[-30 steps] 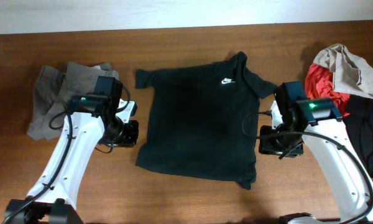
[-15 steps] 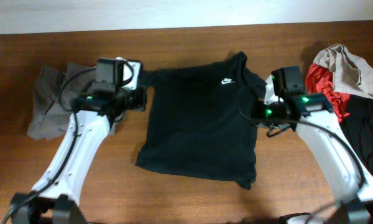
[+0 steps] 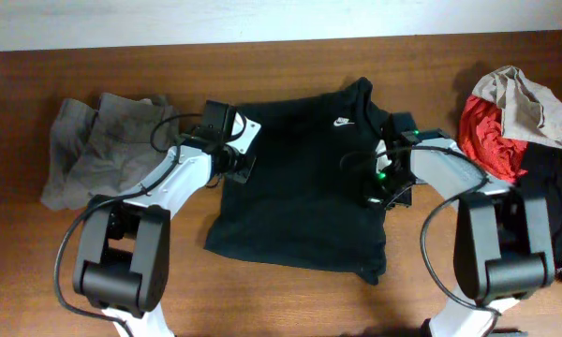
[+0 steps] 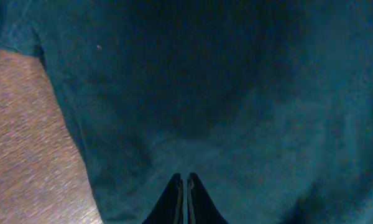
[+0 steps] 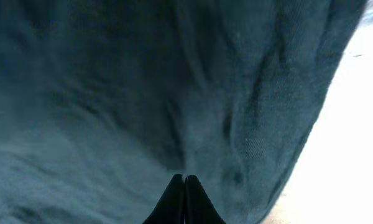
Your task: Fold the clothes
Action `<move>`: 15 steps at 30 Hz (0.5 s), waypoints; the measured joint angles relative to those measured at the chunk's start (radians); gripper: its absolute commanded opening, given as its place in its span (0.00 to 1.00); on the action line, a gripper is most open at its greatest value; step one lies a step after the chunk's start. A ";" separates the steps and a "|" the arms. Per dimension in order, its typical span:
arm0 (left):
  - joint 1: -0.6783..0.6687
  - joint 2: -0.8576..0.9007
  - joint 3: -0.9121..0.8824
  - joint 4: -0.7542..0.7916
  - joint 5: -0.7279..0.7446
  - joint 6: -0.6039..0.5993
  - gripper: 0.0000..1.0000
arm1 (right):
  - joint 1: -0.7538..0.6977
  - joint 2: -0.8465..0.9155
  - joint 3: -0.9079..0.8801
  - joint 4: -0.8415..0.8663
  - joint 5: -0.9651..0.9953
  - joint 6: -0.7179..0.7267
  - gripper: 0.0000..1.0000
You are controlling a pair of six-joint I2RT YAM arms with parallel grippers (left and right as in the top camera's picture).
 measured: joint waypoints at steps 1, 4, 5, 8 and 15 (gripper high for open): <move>0.000 0.007 0.000 0.000 -0.007 0.004 0.04 | 0.000 0.009 0.000 -0.003 0.007 0.000 0.04; 0.000 0.024 0.000 -0.013 -0.034 0.012 0.04 | 0.000 0.028 0.000 -0.006 0.045 0.004 0.04; 0.000 0.029 0.000 -0.031 -0.047 0.014 0.04 | 0.000 0.028 0.000 -0.006 0.055 0.008 0.04; 0.000 0.037 0.000 -0.060 -0.067 0.018 0.04 | 0.005 0.027 0.000 -0.006 0.101 0.021 0.04; 0.001 0.039 0.000 -0.088 -0.132 0.006 0.01 | -0.004 0.020 0.008 0.047 0.341 0.057 0.04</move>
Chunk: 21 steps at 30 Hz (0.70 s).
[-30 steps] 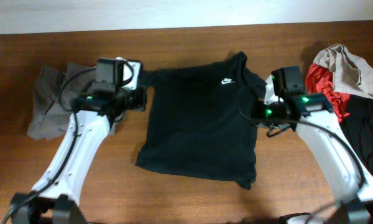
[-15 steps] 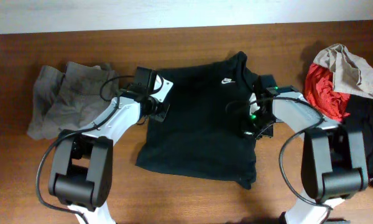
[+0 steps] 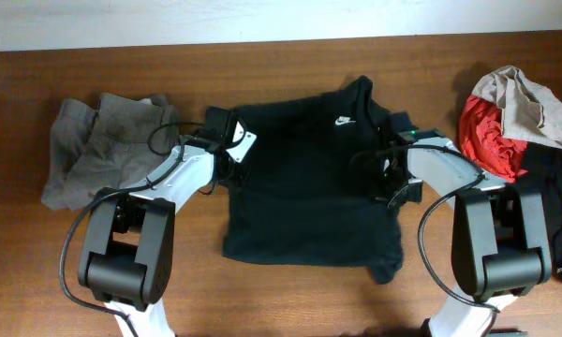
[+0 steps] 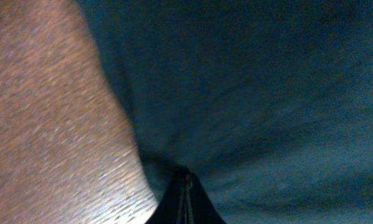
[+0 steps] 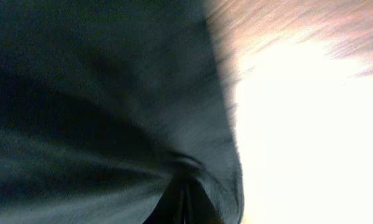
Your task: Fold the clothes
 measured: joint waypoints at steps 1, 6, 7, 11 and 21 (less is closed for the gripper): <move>0.001 0.000 0.000 -0.004 -0.004 -0.006 0.01 | -0.008 0.001 0.002 0.016 0.039 0.003 0.04; 0.010 0.000 0.005 -0.030 -0.016 -0.055 0.01 | -0.043 0.026 0.043 0.104 0.142 -0.029 0.06; 0.014 0.000 0.006 -0.035 -0.017 -0.064 0.01 | -0.046 0.031 0.061 0.109 0.158 -0.045 0.09; 0.025 -0.001 0.007 -0.048 -0.020 -0.084 0.02 | -0.049 0.035 0.171 0.018 0.176 -0.080 0.29; 0.029 -0.024 0.124 -0.082 -0.048 -0.102 0.45 | -0.045 0.037 0.475 -0.383 -0.060 -0.108 0.48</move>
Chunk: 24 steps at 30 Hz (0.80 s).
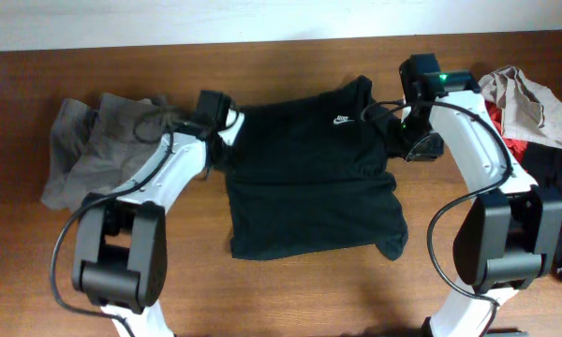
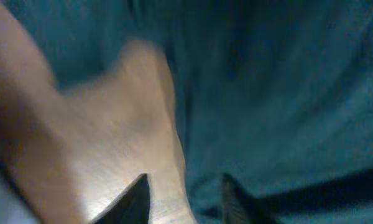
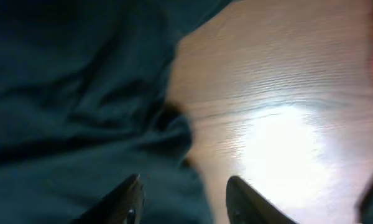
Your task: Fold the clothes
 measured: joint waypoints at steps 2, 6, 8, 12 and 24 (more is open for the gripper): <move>0.000 -0.023 0.047 0.013 -0.003 -0.001 0.46 | 0.008 0.000 -0.004 -0.026 -0.060 -0.011 0.48; 0.000 -0.051 0.092 0.103 -0.007 0.019 0.41 | 0.066 0.000 -0.045 -0.021 -0.148 -0.023 0.48; 0.000 -0.052 0.094 0.143 -0.007 0.047 0.30 | 0.116 0.000 -0.085 0.012 -0.183 -0.024 0.48; 0.000 -0.034 0.094 0.211 0.002 0.104 0.11 | 0.250 0.001 -0.172 0.128 -0.238 -0.025 0.48; 0.000 0.108 0.095 0.271 0.179 0.204 0.09 | 0.298 0.001 -0.373 0.299 -0.257 -0.017 0.39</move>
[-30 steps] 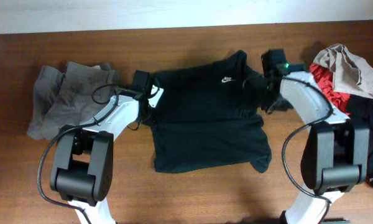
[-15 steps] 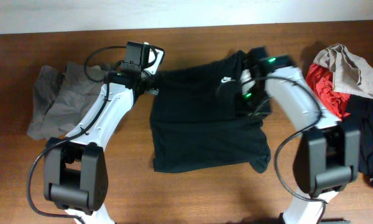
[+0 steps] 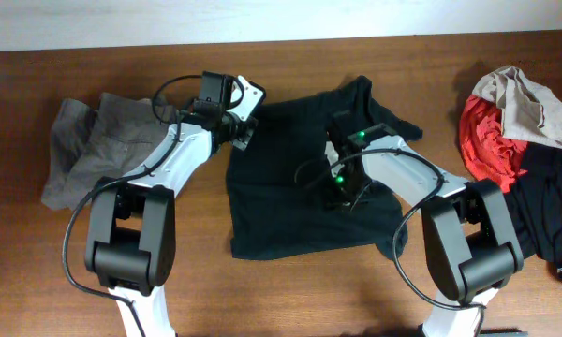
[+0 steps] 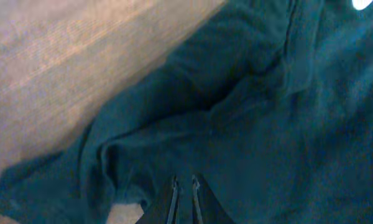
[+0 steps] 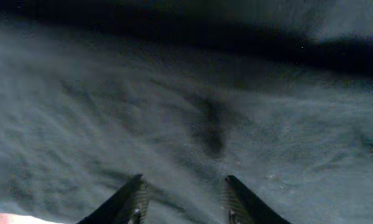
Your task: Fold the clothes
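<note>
A black T-shirt [image 3: 281,187] lies flat in the middle of the brown table [image 3: 75,271], collar toward the far edge. My left gripper [image 3: 238,129] is at the shirt's upper left corner. In the left wrist view its fingers [image 4: 184,182] are pinched on a rumpled fold of the left sleeve [image 4: 143,155], with the white logo [image 4: 362,4] at the top right. My right gripper [image 3: 342,192] hangs over the middle of the shirt. The right wrist view shows its fingers [image 5: 183,183] wide apart just above the dark cloth [image 5: 193,93], holding nothing.
A grey-brown garment [image 3: 98,150] lies bunched at the table's left. A heap of red, beige and black clothes [image 3: 515,122] sits at the right edge. A pale wall strip [image 3: 262,19] runs behind the table's far edge.
My left gripper, then open at the shirt's upper left corner, is now shut on the sleeve there. My right gripper, then by the right shoulder, is now over the shirt's middle, still open.
Both grippers were shut on the shirt's side edges at mid-length, and stayed shut as the shirt lay a little flatter. Then both stood open near the shoulders. Now the left holds the left sleeve and the right is open over the chest.
</note>
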Action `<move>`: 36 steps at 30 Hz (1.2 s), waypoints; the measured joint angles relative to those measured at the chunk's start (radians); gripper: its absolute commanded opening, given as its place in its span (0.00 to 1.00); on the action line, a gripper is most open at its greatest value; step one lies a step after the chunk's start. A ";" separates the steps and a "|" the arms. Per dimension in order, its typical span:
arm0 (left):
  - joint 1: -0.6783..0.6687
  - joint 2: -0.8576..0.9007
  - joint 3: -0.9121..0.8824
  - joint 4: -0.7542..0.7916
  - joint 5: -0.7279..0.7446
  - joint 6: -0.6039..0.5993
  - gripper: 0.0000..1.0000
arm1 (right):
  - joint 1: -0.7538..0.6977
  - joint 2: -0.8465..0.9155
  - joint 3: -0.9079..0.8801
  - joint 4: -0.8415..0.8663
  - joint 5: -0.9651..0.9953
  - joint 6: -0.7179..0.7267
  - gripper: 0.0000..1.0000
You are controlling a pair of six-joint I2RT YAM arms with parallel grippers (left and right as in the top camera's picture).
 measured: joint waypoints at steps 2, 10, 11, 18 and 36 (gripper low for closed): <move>0.000 0.003 0.000 0.013 0.011 0.011 0.08 | 0.000 0.000 -0.034 0.003 -0.003 0.008 0.39; 0.000 0.117 0.000 0.023 0.021 0.028 0.06 | 0.000 -0.013 -0.084 -0.001 -0.009 0.088 0.40; 0.001 0.119 0.004 0.022 0.014 0.027 0.05 | 0.000 -0.017 -0.090 0.000 -0.001 0.107 0.40; -0.005 0.119 0.031 -0.075 -0.099 0.000 0.01 | -0.047 -0.045 -0.129 -0.004 0.131 0.257 0.40; 0.052 0.044 0.016 -0.444 -0.067 -0.243 0.04 | -0.281 -0.011 -0.022 0.069 0.194 -0.102 0.55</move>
